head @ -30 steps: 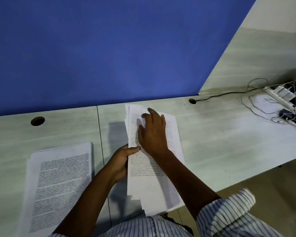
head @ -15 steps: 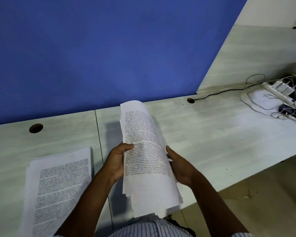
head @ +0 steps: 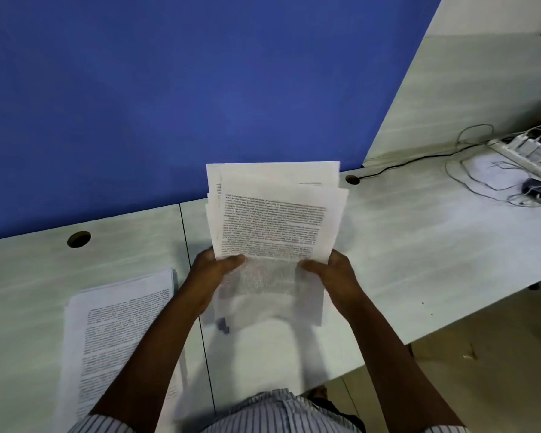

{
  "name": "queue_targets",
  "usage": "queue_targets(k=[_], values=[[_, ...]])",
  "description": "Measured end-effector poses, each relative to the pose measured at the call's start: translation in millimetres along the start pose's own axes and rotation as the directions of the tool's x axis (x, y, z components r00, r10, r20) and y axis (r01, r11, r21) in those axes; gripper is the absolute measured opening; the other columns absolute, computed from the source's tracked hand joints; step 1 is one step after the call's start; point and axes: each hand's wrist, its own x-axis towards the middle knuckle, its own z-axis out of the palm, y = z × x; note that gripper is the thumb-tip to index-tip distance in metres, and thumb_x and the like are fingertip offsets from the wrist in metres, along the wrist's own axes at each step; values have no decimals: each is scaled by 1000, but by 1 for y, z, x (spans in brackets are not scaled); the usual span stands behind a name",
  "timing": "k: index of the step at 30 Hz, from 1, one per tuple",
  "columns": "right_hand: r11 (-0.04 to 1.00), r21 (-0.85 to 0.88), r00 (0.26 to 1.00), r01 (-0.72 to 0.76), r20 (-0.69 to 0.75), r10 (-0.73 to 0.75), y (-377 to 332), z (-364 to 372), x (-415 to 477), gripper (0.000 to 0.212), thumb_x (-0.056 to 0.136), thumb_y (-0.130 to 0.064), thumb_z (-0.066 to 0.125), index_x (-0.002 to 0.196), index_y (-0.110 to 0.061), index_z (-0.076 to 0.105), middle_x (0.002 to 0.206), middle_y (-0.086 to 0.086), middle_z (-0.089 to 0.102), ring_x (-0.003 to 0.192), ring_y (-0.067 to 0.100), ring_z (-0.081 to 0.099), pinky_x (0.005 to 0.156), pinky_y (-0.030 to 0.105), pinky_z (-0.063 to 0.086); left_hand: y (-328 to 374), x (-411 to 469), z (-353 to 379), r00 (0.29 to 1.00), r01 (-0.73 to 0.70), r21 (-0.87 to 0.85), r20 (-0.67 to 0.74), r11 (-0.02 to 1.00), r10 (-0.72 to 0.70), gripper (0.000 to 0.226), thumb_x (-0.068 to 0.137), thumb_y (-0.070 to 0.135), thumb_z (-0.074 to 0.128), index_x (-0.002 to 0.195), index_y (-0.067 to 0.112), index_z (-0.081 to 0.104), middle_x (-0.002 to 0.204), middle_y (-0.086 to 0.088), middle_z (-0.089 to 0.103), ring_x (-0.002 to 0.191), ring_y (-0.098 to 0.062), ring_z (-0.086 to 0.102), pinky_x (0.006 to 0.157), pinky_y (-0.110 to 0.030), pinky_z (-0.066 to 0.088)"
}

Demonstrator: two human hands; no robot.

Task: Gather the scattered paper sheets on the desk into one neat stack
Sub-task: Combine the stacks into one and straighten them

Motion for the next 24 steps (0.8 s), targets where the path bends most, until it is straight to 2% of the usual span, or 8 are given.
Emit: queue_targets(k=[3,6,8,11,13,16,20,24], values=[[998,-16,996,67,-51,-67,-9,2,1,29,81,-1,75,103,-20,73,98,-5,77,87,12,74,74,23,58,9,1,5,994,-74,5,-79,997,74,38,86,2,73,118,21,66,104,8,71,96,-7,67,86,-22,51],[995,-4,993,103,-64,-104,-8,4,0,27,82,-2,76,99,-23,70,90,-12,75,77,2,72,63,15,55,6,2,8,984,-63,45,-162,997,70,39,82,7,78,119,12,67,108,-3,72,99,-22,68,94,-36,53],[995,9,992,99,-75,-98,-1,6,-1,28,81,-2,77,99,-22,71,90,-10,76,81,6,73,66,17,56,2,0,11,985,-49,85,-162,995,62,37,80,10,81,114,11,68,106,-5,72,99,-26,69,94,-38,54],[997,15,991,72,-115,-70,11,9,-3,29,80,-3,79,105,-17,71,98,-2,76,92,16,73,80,29,59,-2,-6,20,988,-70,94,-132,993,82,32,82,11,79,110,19,66,99,1,70,96,-22,67,87,-32,51],[998,8,988,64,-139,-62,14,11,-4,31,82,-4,78,111,-11,70,102,2,75,95,18,72,84,32,58,-2,-10,26,977,-73,90,-194,993,89,26,85,16,77,108,19,66,99,0,70,96,-23,67,85,-30,50],[996,-43,988,84,-130,-89,11,8,-4,27,83,-9,77,109,-13,71,101,0,76,91,13,72,77,23,57,4,-10,30,960,-123,102,-240,987,144,25,90,24,72,113,16,68,105,-1,70,98,-22,67,85,-29,50],[991,-84,979,104,-168,-117,10,-4,-4,15,84,-19,79,98,-16,73,93,-5,76,84,11,71,69,16,54,26,-6,27,952,-152,15,-266,988,150,23,90,27,72,111,21,67,108,2,70,103,-22,67,90,-38,54],[988,153,972,17,-236,20,20,-12,-6,34,79,-28,83,109,-19,69,107,1,74,98,17,70,80,30,56,58,-10,30,946,-245,-85,-237,966,220,14,88,21,73,98,29,67,100,16,72,97,-8,69,91,-37,55]])
